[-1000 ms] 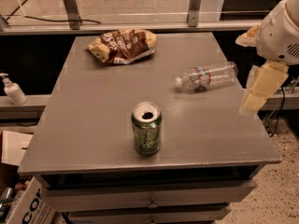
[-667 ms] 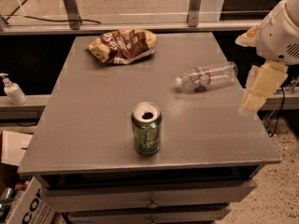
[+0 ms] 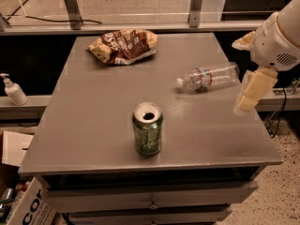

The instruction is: Move water bottle near green can

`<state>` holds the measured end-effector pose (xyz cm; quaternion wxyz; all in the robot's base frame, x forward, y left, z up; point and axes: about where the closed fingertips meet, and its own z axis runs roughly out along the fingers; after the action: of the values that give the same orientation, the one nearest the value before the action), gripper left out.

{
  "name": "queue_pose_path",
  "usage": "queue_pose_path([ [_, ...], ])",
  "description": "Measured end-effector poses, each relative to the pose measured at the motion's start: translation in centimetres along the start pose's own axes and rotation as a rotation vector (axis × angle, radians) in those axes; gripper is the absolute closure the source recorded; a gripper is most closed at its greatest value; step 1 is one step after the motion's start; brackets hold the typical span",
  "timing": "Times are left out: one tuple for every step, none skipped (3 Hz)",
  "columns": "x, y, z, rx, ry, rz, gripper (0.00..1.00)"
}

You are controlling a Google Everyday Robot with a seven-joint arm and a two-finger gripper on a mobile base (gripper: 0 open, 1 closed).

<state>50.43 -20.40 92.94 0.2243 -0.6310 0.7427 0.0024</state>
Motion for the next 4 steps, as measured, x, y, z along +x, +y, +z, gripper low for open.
queue_pose_path([
  [1.1,-1.9,1.8,0.004,-0.008,0.01,0.0],
  [1.9,-3.7,3.7,-0.002,-0.007,0.014,0.0],
  [2.2,-5.2,5.6,-0.023,0.009,0.006,0.0],
  [2.3,-6.3,7.8,-0.054,0.025,0.004,0.0],
])
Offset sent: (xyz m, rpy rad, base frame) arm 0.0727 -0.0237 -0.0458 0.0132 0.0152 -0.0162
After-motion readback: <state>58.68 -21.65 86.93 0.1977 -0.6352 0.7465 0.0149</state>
